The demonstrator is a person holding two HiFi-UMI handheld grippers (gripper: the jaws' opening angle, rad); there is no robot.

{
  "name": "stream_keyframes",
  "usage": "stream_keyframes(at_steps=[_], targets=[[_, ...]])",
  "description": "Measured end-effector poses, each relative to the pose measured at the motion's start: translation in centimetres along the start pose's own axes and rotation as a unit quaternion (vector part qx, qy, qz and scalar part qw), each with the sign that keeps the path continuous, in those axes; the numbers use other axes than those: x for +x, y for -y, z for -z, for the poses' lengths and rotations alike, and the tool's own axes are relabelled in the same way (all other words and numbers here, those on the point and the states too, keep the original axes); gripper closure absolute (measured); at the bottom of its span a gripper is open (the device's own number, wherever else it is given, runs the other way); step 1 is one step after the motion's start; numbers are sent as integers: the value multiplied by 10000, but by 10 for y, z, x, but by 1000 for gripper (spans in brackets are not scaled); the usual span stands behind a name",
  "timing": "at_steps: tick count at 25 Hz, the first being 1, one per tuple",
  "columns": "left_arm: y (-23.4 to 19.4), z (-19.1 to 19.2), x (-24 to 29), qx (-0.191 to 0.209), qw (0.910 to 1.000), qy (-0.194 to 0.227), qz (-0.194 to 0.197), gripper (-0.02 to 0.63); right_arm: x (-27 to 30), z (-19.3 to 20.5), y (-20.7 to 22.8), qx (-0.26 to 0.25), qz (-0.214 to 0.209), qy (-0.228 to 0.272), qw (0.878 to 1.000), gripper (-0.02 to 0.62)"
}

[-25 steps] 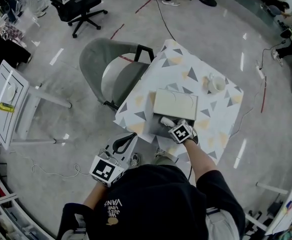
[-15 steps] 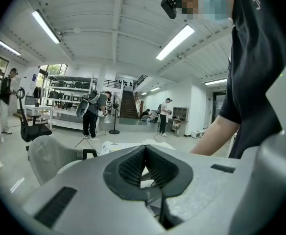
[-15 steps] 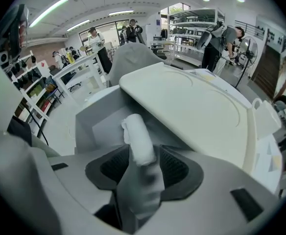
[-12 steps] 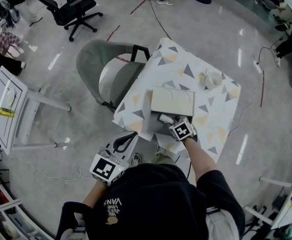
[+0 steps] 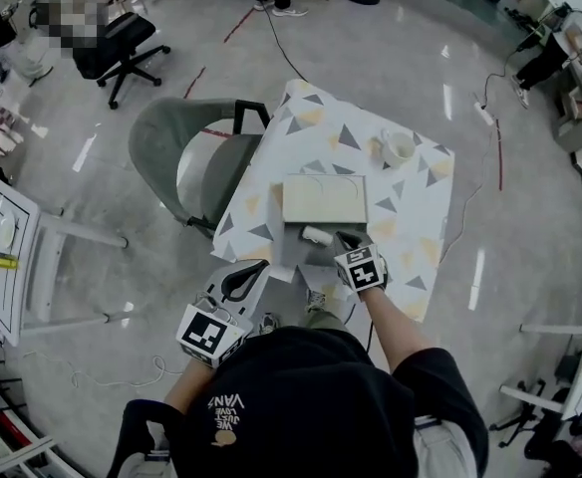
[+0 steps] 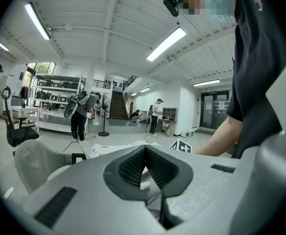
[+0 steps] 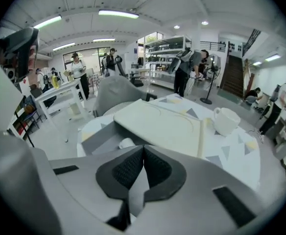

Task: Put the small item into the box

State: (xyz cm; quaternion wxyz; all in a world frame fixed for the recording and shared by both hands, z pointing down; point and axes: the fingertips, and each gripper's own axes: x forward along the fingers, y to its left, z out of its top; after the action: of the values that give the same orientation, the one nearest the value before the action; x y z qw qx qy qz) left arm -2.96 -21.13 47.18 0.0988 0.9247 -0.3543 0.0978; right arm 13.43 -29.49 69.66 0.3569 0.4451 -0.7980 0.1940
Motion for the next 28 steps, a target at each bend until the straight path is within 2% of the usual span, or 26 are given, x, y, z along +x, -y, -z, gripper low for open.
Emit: stream_keyframes(at_steps=[10, 17, 28], targets=[[10, 5, -1, 145, 9985, 125, 516, 600, -83, -29, -10, 627, 703, 1184, 9885, 595], [13, 12, -9, 188, 9969, 90, 754, 600, -142, -38, -36, 1069, 958, 1825, 9727, 595], [26, 22, -17, 224, 9941, 106, 1055, 600, -218, -36, -70, 1601, 1226, 2531, 9462, 595]])
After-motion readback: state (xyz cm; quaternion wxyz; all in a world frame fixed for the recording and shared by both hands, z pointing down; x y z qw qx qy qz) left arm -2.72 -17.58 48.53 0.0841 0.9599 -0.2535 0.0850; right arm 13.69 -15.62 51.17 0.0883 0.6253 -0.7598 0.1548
